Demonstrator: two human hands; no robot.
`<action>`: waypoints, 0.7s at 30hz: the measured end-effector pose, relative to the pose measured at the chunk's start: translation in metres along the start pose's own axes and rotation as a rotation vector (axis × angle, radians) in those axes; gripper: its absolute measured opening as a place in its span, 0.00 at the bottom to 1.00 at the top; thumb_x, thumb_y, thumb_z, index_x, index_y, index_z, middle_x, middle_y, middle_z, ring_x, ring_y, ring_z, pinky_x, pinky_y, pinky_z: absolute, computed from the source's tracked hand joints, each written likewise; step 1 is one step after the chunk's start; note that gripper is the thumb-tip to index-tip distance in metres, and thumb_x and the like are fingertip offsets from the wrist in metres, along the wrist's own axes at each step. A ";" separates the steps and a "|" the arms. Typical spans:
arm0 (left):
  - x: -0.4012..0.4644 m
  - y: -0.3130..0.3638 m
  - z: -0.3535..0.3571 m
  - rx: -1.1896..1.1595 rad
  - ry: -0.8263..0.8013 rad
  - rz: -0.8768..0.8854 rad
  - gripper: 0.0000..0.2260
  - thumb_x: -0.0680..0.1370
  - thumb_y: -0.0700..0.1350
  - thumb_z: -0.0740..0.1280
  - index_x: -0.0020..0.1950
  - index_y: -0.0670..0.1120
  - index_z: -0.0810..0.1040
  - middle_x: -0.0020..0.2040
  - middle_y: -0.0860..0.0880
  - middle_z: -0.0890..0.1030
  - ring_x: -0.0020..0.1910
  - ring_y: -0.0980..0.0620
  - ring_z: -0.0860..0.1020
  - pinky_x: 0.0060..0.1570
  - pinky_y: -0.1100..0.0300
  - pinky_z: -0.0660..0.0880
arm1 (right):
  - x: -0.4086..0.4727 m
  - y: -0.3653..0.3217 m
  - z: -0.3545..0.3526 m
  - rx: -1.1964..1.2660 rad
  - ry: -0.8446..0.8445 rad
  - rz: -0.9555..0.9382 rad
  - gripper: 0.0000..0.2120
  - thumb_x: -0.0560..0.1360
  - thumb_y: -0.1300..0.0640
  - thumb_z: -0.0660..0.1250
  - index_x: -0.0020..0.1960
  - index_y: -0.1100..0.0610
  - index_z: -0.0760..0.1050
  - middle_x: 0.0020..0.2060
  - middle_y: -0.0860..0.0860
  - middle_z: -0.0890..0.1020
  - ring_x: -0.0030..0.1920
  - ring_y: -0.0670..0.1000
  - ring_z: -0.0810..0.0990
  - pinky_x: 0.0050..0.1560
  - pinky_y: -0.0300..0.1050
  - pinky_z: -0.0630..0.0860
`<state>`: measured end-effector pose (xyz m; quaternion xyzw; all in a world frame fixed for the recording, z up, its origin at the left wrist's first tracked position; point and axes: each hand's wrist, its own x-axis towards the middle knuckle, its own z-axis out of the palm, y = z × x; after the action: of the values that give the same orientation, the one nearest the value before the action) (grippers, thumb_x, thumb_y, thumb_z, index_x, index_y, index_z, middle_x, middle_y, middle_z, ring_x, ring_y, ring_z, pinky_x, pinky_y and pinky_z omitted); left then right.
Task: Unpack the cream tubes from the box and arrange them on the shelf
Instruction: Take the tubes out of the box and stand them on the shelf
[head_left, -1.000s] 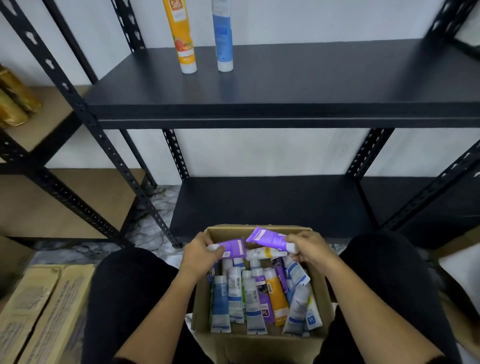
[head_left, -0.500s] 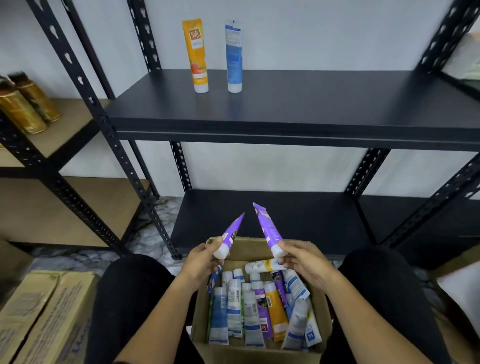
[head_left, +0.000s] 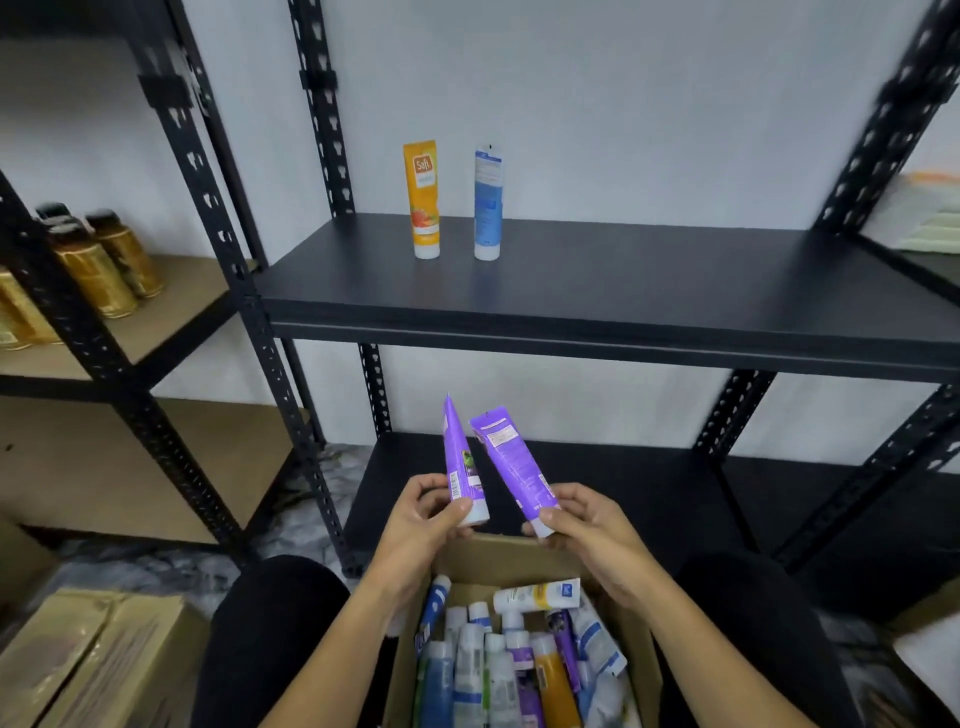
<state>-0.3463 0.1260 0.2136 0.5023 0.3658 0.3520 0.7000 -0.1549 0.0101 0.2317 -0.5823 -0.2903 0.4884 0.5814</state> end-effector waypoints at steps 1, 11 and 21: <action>0.000 0.008 0.001 0.000 -0.004 0.031 0.18 0.73 0.40 0.75 0.59 0.40 0.73 0.51 0.41 0.83 0.45 0.45 0.82 0.45 0.53 0.79 | 0.000 -0.008 0.003 0.018 -0.020 -0.018 0.13 0.76 0.64 0.69 0.61 0.61 0.75 0.52 0.58 0.85 0.52 0.60 0.85 0.54 0.53 0.78; 0.018 0.120 0.019 0.032 0.018 0.306 0.13 0.75 0.35 0.71 0.57 0.43 0.74 0.54 0.42 0.82 0.46 0.52 0.81 0.42 0.58 0.79 | 0.011 -0.115 0.033 0.005 -0.051 -0.300 0.24 0.70 0.52 0.72 0.65 0.52 0.74 0.54 0.54 0.85 0.51 0.48 0.82 0.48 0.43 0.75; 0.067 0.228 0.045 0.219 0.132 0.531 0.22 0.72 0.42 0.76 0.59 0.50 0.69 0.51 0.50 0.84 0.49 0.54 0.84 0.51 0.55 0.80 | 0.063 -0.221 0.043 -0.146 0.095 -0.539 0.23 0.73 0.58 0.75 0.64 0.52 0.70 0.54 0.52 0.84 0.54 0.50 0.84 0.51 0.45 0.82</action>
<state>-0.3037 0.2203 0.4325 0.6289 0.3023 0.5132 0.4997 -0.1212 0.1183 0.4364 -0.5469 -0.4415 0.2661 0.6597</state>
